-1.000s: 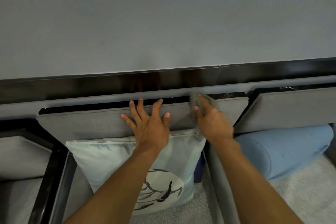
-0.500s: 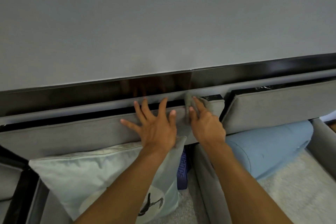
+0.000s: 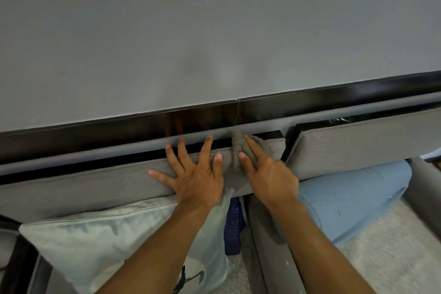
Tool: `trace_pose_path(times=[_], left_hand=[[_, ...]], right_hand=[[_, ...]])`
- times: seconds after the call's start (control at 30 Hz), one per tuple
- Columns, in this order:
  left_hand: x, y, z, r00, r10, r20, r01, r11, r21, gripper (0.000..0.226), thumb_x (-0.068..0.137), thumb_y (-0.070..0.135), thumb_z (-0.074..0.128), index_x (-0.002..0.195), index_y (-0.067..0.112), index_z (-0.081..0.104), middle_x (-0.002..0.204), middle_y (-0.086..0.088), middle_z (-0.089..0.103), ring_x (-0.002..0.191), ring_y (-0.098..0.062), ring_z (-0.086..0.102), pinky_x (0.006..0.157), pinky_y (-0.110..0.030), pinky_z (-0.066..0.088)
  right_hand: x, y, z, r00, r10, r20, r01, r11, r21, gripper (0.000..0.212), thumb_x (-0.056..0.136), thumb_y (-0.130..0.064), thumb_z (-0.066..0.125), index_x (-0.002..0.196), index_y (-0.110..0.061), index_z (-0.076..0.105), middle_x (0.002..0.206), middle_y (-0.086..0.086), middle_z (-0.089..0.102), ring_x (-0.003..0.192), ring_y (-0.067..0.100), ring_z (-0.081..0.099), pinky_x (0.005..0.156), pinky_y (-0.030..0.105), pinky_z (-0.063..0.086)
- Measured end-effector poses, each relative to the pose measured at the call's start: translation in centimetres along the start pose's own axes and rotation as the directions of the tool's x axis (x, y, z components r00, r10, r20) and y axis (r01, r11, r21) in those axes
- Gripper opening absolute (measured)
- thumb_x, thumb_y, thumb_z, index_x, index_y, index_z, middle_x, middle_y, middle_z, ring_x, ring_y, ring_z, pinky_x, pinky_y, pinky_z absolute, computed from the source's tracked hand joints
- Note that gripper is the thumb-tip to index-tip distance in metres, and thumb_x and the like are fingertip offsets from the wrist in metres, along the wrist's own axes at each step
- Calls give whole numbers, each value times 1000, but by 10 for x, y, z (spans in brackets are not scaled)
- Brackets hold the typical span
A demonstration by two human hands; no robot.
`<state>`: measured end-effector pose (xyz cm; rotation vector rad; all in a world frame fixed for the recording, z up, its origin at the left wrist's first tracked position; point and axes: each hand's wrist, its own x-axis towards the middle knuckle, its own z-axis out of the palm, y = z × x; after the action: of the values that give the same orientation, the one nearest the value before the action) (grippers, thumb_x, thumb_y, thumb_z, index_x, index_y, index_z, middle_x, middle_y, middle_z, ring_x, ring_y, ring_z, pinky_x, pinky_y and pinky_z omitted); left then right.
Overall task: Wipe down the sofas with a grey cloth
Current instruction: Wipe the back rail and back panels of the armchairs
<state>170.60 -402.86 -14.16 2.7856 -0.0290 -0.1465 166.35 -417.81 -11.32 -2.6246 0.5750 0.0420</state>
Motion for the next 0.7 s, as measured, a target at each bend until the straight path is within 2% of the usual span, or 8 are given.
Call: trace_pose_path(times=[0.1, 0.17, 0.23, 0.33, 0.4, 0.53, 0.63, 0.7], left_hand=[[0, 0, 1, 1000, 14, 4, -14, 1000, 3, 55, 99, 67, 8, 153, 61, 1, 165, -2, -26, 148, -32, -38, 100, -72, -33], [0, 0, 2, 1000, 17, 7, -17, 1000, 4, 55, 99, 68, 7, 152, 62, 0, 164, -1, -29, 147, -31, -39, 99, -72, -34], [1, -2, 2, 1000, 13, 1, -13, 1000, -1, 56, 98, 69, 6, 153, 62, -1, 164, -1, -31, 147, -31, -40, 100, -73, -33], [1, -2, 2, 1000, 9, 3, -9, 1000, 4, 57, 97, 69, 4, 153, 61, -3, 164, -2, -32, 147, -32, -40, 101, -73, -32], [2, -2, 1, 1000, 8, 23, -8, 1000, 11, 57, 97, 70, 4, 153, 61, -4, 164, -2, -34, 146, -32, -41, 100, -72, -33], [1, -1, 4, 1000, 17, 5, -18, 1000, 7, 55, 99, 70, 8, 152, 63, -3, 164, -1, -33, 146, -31, -42, 97, -70, -36], [2, -2, 4, 1000, 12, -9, -12, 1000, 21, 55, 99, 69, 9, 152, 63, -2, 164, 0, -33, 146, -30, -41, 96, -69, -37], [2, -2, 4, 1000, 12, -10, -12, 1000, 25, 55, 99, 70, 9, 152, 63, -2, 164, 1, -34, 146, -29, -41, 95, -68, -37]], right_hand=[[22, 24, -20, 997, 78, 6, -78, 991, 112, 68, 82, -87, 33, 145, -61, 25, 122, 11, 66, 107, 33, 63, 88, 46, 54], [31, 27, -18, 990, 137, -30, -127, 969, 214, 69, 83, -84, 38, 145, -55, 32, 133, 8, 61, 117, 35, 58, 94, 50, 51], [24, 17, -5, 991, 115, -63, -96, 963, 252, 64, 88, -79, 35, 147, -54, 31, 143, 5, 55, 120, 37, 57, 96, 50, 49], [13, 21, 1, 995, 68, -72, -50, 973, 225, 61, 88, -81, 32, 145, -61, 25, 133, 7, 61, 112, 37, 62, 85, 45, 51], [25, 35, -9, 994, 85, -71, -68, 975, 211, 60, 88, -79, 38, 144, -59, 32, 126, 9, 65, 110, 36, 62, 82, 41, 49], [44, 45, -20, 986, 162, -48, -127, 899, 420, 61, 87, -69, 56, 143, -47, 46, 133, 5, 63, 122, 31, 57, 99, 43, 49], [22, 40, -3, 985, 138, -101, -68, 856, 512, 59, 92, -66, 52, 147, -52, 37, 141, 0, 58, 125, 29, 57, 100, 45, 49], [-2, 42, 8, 981, 119, -156, -32, 881, 472, 56, 95, -64, 47, 147, -59, 28, 139, -1, 60, 119, 29, 61, 93, 46, 53]])
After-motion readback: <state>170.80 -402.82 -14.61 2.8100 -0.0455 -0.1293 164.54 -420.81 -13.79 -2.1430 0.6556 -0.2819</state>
